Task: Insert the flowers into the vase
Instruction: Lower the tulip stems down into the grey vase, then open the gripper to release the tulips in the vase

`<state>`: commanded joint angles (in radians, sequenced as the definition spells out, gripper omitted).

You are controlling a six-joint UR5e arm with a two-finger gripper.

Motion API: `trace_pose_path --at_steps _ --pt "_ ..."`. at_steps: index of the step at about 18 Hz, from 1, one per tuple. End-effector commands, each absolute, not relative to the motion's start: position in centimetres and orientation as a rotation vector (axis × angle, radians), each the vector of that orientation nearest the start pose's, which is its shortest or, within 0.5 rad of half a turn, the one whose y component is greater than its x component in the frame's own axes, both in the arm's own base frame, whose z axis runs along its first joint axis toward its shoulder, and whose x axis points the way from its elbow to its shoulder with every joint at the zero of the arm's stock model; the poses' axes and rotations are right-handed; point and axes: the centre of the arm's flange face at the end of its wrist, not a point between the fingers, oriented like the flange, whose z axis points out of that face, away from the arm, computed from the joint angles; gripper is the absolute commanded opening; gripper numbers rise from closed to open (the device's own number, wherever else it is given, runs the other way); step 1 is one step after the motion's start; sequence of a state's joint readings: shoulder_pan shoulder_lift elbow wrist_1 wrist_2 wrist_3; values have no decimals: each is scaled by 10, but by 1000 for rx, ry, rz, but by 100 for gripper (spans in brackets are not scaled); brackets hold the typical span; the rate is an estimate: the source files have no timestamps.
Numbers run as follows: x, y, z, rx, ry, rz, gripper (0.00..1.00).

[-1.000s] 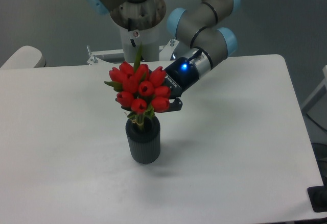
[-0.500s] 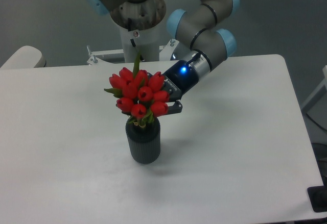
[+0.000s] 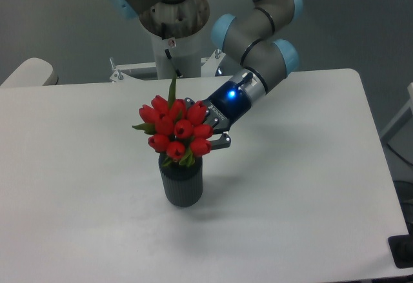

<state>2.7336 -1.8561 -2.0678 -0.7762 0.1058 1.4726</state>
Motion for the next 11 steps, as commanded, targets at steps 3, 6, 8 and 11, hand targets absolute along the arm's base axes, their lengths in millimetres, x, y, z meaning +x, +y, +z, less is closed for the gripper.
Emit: trace_pose_path --at_steps 3,6,8,11 --pt "-365 411 284 -1671 267 -374 32" --pt "-366 411 282 -1673 262 -379 53" --pt "-367 411 281 -1692 268 -373 57" --pt "-367 412 281 -1709 272 -370 65"
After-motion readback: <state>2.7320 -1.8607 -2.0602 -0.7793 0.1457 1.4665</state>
